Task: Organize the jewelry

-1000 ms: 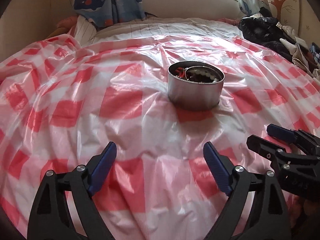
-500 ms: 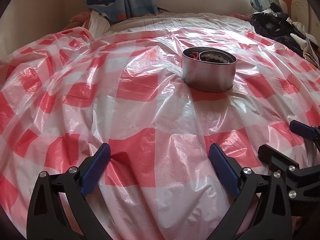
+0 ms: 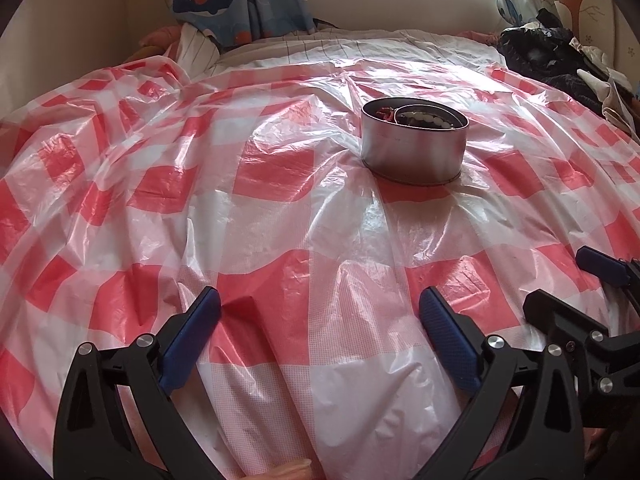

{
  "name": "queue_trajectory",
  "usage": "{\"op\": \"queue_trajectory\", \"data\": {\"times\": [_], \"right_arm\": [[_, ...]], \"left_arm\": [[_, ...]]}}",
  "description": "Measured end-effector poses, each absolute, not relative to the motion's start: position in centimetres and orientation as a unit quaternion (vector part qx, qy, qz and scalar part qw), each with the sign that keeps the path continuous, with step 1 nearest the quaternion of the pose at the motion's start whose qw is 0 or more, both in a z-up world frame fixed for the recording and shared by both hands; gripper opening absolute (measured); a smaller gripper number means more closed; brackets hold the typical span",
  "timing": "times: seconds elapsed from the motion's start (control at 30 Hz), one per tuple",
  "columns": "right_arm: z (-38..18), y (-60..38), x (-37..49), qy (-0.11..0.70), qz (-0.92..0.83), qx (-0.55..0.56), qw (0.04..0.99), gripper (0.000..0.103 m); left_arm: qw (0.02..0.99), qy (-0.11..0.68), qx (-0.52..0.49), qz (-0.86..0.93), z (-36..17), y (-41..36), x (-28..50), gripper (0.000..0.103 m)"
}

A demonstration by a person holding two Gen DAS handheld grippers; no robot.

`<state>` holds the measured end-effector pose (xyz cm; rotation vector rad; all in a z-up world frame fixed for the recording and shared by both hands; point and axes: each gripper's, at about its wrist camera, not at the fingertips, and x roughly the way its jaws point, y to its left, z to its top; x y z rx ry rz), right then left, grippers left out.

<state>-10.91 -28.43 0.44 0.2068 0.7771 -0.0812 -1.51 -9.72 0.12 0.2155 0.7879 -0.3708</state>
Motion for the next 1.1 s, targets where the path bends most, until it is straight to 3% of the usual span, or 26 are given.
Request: {"op": "queue_trajectory", "data": {"times": [1.1], "right_arm": [[0.4, -27.4, -10.8, 0.380, -0.061, 0.079, 0.920, 0.096]], "left_arm": [[0.898, 0.387, 0.113, -0.173, -0.2, -9.8, -1.5, 0.096]]}}
